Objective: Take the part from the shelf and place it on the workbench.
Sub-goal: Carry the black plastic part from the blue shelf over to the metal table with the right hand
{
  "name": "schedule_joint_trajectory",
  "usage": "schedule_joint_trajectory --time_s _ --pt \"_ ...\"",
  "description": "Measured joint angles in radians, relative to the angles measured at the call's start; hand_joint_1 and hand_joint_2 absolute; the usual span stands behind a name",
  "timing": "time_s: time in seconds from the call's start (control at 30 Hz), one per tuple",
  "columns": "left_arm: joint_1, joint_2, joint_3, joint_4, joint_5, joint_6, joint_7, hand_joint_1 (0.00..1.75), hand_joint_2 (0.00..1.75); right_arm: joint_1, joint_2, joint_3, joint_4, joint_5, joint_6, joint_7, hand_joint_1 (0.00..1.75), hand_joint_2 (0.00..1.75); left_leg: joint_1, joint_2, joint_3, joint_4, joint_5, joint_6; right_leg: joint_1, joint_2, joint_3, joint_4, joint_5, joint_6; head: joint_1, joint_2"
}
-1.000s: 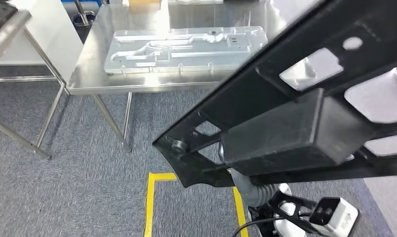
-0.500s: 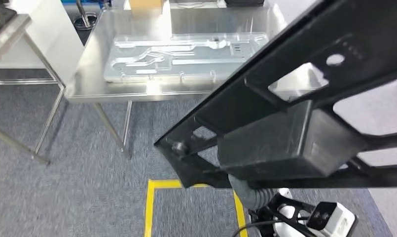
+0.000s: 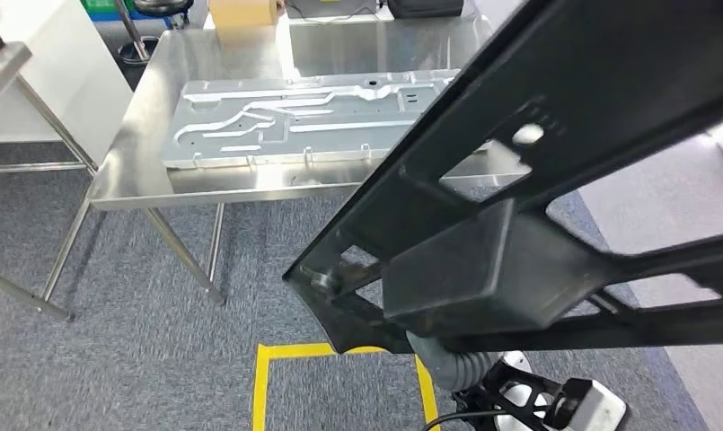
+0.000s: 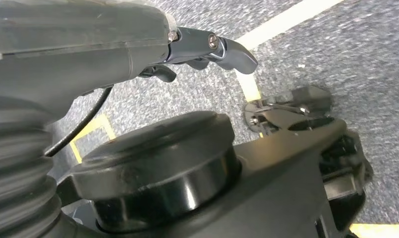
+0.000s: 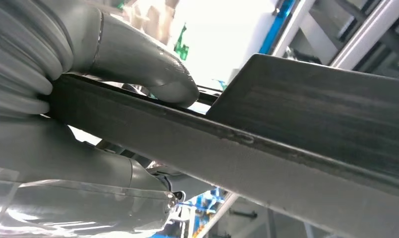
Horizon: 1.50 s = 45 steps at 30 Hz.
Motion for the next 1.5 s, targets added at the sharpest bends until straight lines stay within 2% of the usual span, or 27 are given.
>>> schedule_joint_trajectory --time_s 0.03,0.13,0.23,0.27,0.3,0.33,0.37,0.4,0.43,0.5,0.63,0.7,0.77,0.8,0.83,0.87,0.93,1.0,1.13,1.17,1.23,1.3,1.33,1.37,1.4,1.47,1.5 --pt "0.0 0.001 0.001 0.0 0.002 0.0 0.0 0.0 1.75 0.001 -0.001 0.002 0.003 0.003 0.0 -0.002 1.75 1.75 -0.002 -0.001 0.002 -0.008 -0.007 0.006 0.0 0.0 0.0 0.006 0.002 0.006 0.0 0.0" --pt "0.0 0.0 0.004 0.0 0.004 0.001 0.001 0.0 1.75 0.003 -0.004 0.008 0.009 0.005 -0.001 -0.008 1.75 1.75 0.006 -0.002 0.028 -0.028 0.021 0.018 -0.001 -0.001 -0.008 0.047 -0.011 0.023 0.001 0.0" --pt "0.001 0.0 0.005 0.0 0.003 0.005 0.004 0.0 1.75 0.005 -0.006 0.011 0.015 0.008 -0.003 -0.011 1.75 1.75 0.009 0.0 0.04 -0.032 0.02 0.022 -0.014 -0.003 -0.084 0.184 -0.086 0.039 0.003 0.0" --pt "0.002 0.0 0.005 0.0 0.002 0.005 0.005 0.0 1.75 0.007 -0.007 0.012 0.017 0.01 -0.003 -0.011 1.75 1.75 0.01 0.0 0.041 -0.031 0.017 0.021 -0.02 -0.003 -0.116 0.232 -0.104 0.045 0.003 0.0" --pt "0.004 0.001 0.005 0.0 0.002 0.006 0.006 0.0 1.75 0.009 -0.009 0.013 0.02 0.011 -0.002 -0.011 1.75 1.75 0.011 0.0 0.044 -0.031 0.013 0.018 -0.026 -0.004 -0.138 0.255 -0.105 0.051 0.003 0.0" --pt "0.006 0.001 0.005 0.0 0.002 0.006 0.006 0.0 1.75 0.011 -0.01 0.014 0.022 0.012 -0.002 -0.011 1.75 1.75 0.014 -0.002 0.049 -0.03 0.008 0.014 -0.032 -0.005 -0.144 0.246 -0.085 0.058 0.003 0.0" --pt "0.007 0.001 0.005 0.0 0.001 0.006 0.006 0.0 1.75 0.013 -0.011 0.015 0.024 0.013 -0.002 -0.011 1.75 1.75 0.018 -0.003 0.056 -0.03 0.002 0.009 -0.037 -0.006 -0.131 0.203 -0.048 0.064 0.003 0.0" --pt "0.008 0.002 0.005 0.0 0.001 0.006 0.006 0.0 1.75 0.013 -0.012 0.016 0.024 0.014 -0.001 -0.011 1.75 1.75 0.021 -0.004 0.065 -0.03 -0.006 0.003 -0.042 -0.008 -0.108 0.137 -0.004 0.07 0.003 0.0" --pt "0.008 0.002 0.005 0.0 0.0 0.006 0.006 0.0 1.75 0.013 -0.013 0.016 0.026 0.015 -0.001 -0.011 1.75 1.75 0.024 -0.005 0.073 -0.029 -0.013 -0.004 -0.043 -0.011 -0.087 0.08 0.019 0.073 0.004 0.0" --pt "0.007 0.003 0.005 0.0 -0.002 0.005 0.005 0.0 1.75 0.015 -0.015 0.018 0.028 0.019 -0.002 -0.012 1.75 1.75 0.024 -0.005 0.082 -0.032 -0.027 -0.02 -0.038 -0.015 -0.064 0.018 0.025 0.061 0.007 0.0" --pt "0.005 0.004 0.005 0.0 -0.005 0.001 0.002 0.0 1.75 0.022 -0.018 0.024 0.03 0.023 -0.005 -0.013 1.75 1.75 0.026 -0.003 0.091 0.001 -0.036 -0.047 -0.034 -0.01 -0.041 0.01 0.013 0.019 0.006 0.0" --pt "0.002 0.004 0.005 0.0 -0.004 -0.003 0.0 0.0 1.75 0.023 -0.018 0.027 0.029 0.025 -0.006 -0.013 1.75 1.75 0.028 -0.003 0.044 0.091 -0.067 -0.049 -0.031 -0.01 -0.02 0.007 0.0 0.004 0.005 0.0" --pt "-0.002 0.005 0.005 0.0 -0.003 -0.007 -0.002 0.0 1.75 0.027 -0.018 0.03 0.029 0.028 -0.01 -0.013 1.75 1.75 0.027 -0.003 -0.041 0.217 -0.114 -0.048 -0.024 -0.011 -0.004 0.007 -0.016 -0.005 0.004 0.0" --pt "-0.005 0.005 0.005 0.0 -0.002 -0.009 -0.004 0.0 1.75 0.03 -0.018 0.03 0.029 0.03 -0.012 -0.013 1.75 1.75 0.025 -0.003 -0.076 0.257 -0.127 -0.045 -0.02 -0.011 0.005 0.007 -0.024 -0.007 0.004 0.0" --pt "-0.007 0.005 0.006 0.0 -0.002 -0.01 -0.004 0.0 1.75 0.033 -0.018 0.031 0.029 0.031 -0.014 -0.013 1.75 1.75 0.024 -0.004 -0.096 0.264 -0.123 -0.041 -0.016 -0.009 0.017 0.007 -0.034 -0.009 0.004 0.0" --pt "-0.009 0.005 0.006 0.0 -0.002 -0.01 -0.004 0.0 1.75 0.035 -0.018 0.031 0.029 0.032 -0.015 -0.013 1.75 1.75 0.021 -0.004 -0.102 0.239 -0.099 -0.033 -0.012 -0.008 0.032 0.007 -0.045 -0.009 0.004 0.0" --pt "-0.007 0.005 0.006 0.0 -0.002 -0.01 -0.003 0.0 1.75 0.037 -0.019 0.031 0.028 0.034 -0.016 -0.013 1.75 1.75 0.01 -0.004 -0.089 0.128 -0.001 -0.01 -0.005 -0.006 0.061 0.006 -0.068 -0.009 0.005 0.0" --pt "-0.005 0.007 0.006 0.0 -0.002 -0.01 -0.002 0.0 1.75 0.039 -0.019 0.032 0.028 0.035 -0.015 -0.013 1.75 1.75 -0.003 -0.002 -0.074 0.044 0.053 0.006 -0.004 -0.003 0.077 0.005 -0.087 -0.002 0.006 0.0" --pt "-0.004 0.009 0.007 0.0 -0.001 -0.01 0.0 0.0 1.75 0.04 -0.02 0.033 0.025 0.036 -0.014 -0.013 1.75 1.75 -0.009 -0.004 -0.023 -0.006 0.051 0.018 -0.011 -0.006 0.092 0.041 -0.083 0.02 0.005 0.0" --pt "-0.002 0.01 0.007 0.0 -0.001 -0.009 0.0 0.0 1.75 0.039 -0.02 0.033 0.024 0.036 -0.012 -0.013 1.75 1.75 -0.007 -0.004 -0.004 -0.015 0.046 0.022 -0.013 -0.006 0.078 0.073 -0.08 0.024 0.006 0.0" --pt "0.001 0.011 0.007 0.0 0.002 -0.007 0.001 0.0 1.75 0.039 -0.02 0.033 0.023 0.035 -0.006 -0.013 1.75 1.75 -0.004 -0.004 0.024 -0.027 0.033 0.028 -0.018 -0.006 0.01 0.17 -0.098 0.033 0.007 0.0" --pt "0.004 0.011 0.007 0.0 0.004 -0.006 0.001 0.0 1.75 0.041 -0.022 0.033 0.024 0.035 -0.001 -0.012 1.75 1.75 -0.002 -0.007 0.044 -0.029 0.017 0.028 -0.024 -0.006 -0.074 0.243 -0.145 0.045 0.007 0.0" --pt "0.006 0.011 0.007 0.0 0.006 -0.007 0.001 0.0 1.75 0.041 -0.023 0.033 0.025 0.035 0.001 -0.012 1.75 1.75 0.0 -0.008 0.055 -0.029 0.008 0.026 -0.027 -0.006 -0.101 0.247 -0.159 0.051 0.007 0.0" --pt "0.009 0.011 0.007 0.0 0.008 -0.007 0.001 0.0 1.75 0.041 -0.023 0.033 0.025 0.035 0.001 -0.012 1.75 1.75 0.003 -0.01 0.069 -0.029 -0.003 0.022 -0.03 -0.006 -0.116 0.227 -0.153 0.056 0.007 0.0" --pt "0.011 0.011 0.007 0.0 0.011 -0.008 0.001 0.0 1.75 0.041 -0.023 0.033 0.025 0.035 0.002 -0.012 1.75 1.75 0.006 -0.011 0.085 -0.029 -0.015 0.018 -0.032 -0.007 -0.118 0.184 -0.119 0.059 0.007 0.0" --pt "0.013 0.01 0.008 0.0 0.016 -0.008 0.001 0.0 1.75 0.041 -0.024 0.033 0.026 0.035 0.002 -0.012 1.75 1.75 0.009 -0.012 0.11 -0.028 -0.04 0.007 -0.032 -0.012 -0.11 0.078 -0.003 0.056 0.007 0.0" --pt "0.012 0.01 0.009 0.0 0.018 -0.008 0.001 0.0 1.75 0.042 -0.025 0.033 0.027 0.035 0.002 -0.012 1.75 1.75 0.009 -0.012 0.117 -0.028 -0.052 0.0 -0.03 -0.014 -0.107 0.044 0.041 0.048 0.007 0.0"
